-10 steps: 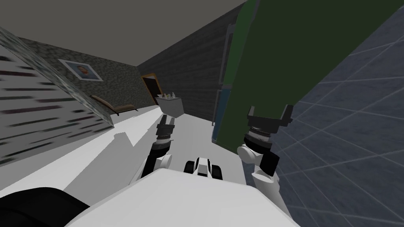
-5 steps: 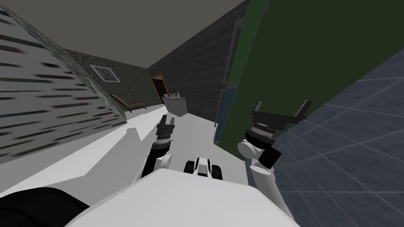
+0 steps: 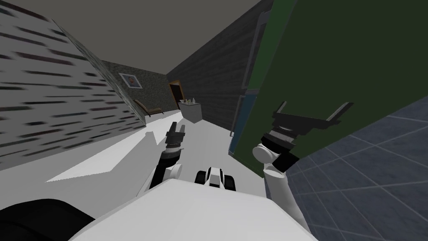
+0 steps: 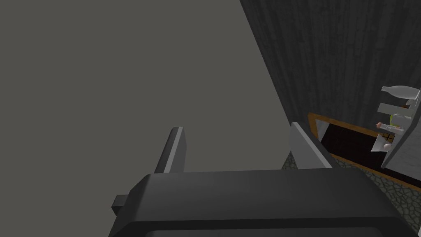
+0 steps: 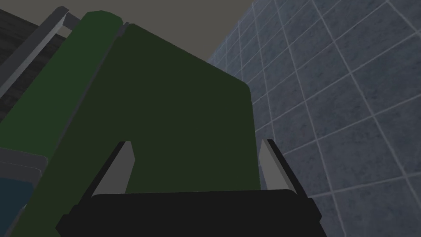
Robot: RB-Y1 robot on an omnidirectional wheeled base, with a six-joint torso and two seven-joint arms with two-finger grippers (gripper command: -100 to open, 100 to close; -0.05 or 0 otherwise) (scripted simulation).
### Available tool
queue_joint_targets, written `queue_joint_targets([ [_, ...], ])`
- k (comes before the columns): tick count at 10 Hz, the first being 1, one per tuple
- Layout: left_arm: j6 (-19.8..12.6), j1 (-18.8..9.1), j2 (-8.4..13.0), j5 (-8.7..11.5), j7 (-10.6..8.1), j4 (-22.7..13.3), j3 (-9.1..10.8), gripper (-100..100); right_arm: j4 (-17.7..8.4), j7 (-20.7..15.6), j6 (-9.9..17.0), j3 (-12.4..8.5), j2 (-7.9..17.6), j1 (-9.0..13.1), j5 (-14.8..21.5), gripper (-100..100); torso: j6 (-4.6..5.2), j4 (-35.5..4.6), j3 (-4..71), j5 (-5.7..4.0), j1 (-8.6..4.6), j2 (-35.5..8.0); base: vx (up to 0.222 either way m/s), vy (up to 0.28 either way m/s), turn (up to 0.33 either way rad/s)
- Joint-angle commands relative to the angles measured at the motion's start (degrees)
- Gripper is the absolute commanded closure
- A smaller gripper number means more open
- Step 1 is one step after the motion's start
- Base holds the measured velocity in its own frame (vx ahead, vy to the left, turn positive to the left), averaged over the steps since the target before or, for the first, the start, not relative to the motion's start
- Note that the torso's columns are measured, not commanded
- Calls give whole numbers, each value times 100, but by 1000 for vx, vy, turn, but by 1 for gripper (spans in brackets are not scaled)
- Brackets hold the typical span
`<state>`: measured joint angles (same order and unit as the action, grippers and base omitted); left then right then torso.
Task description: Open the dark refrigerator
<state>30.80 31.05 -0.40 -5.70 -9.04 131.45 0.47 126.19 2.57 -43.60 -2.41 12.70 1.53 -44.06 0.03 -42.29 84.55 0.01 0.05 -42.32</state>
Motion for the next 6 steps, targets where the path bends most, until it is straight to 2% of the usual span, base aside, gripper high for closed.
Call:
queue_joint_targets([
  [1,0,-1,0,0,0,0,-1,0,-17,24,-124,-67,25,287,-467,-100,-9,0,2,1,0,4,21,-42,189],
  [2,0,0,0,0,0,0,0,0,-40,54,-257,-130,45,543,-638,-100,-1,0,1,-1,-6,2,19,-64,296],
  [3,0,-1,0,0,0,0,0,0,-40,54,-257,-130,45,555,-823,-100,-6,0,2,-3,-13,3,24,-61,164],
  [4,0,0,0,0,0,0,0,0,-40,54,-257,-130,45,555,-878,-100,0,1,2,-3,-10,4,15,-26,-22],
  [5,0,0,0,0,0,0,0,0,-66,86,-390,-200,59,823,-1110,-100,0,0,1,0,1,1,21,-46,287],
  [6,0,-1,0,0,0,0,0,0,-66,86,-390,-200,59,823,-1277,-100,-9,1,3,1,-2,5,26,-51,180],
])
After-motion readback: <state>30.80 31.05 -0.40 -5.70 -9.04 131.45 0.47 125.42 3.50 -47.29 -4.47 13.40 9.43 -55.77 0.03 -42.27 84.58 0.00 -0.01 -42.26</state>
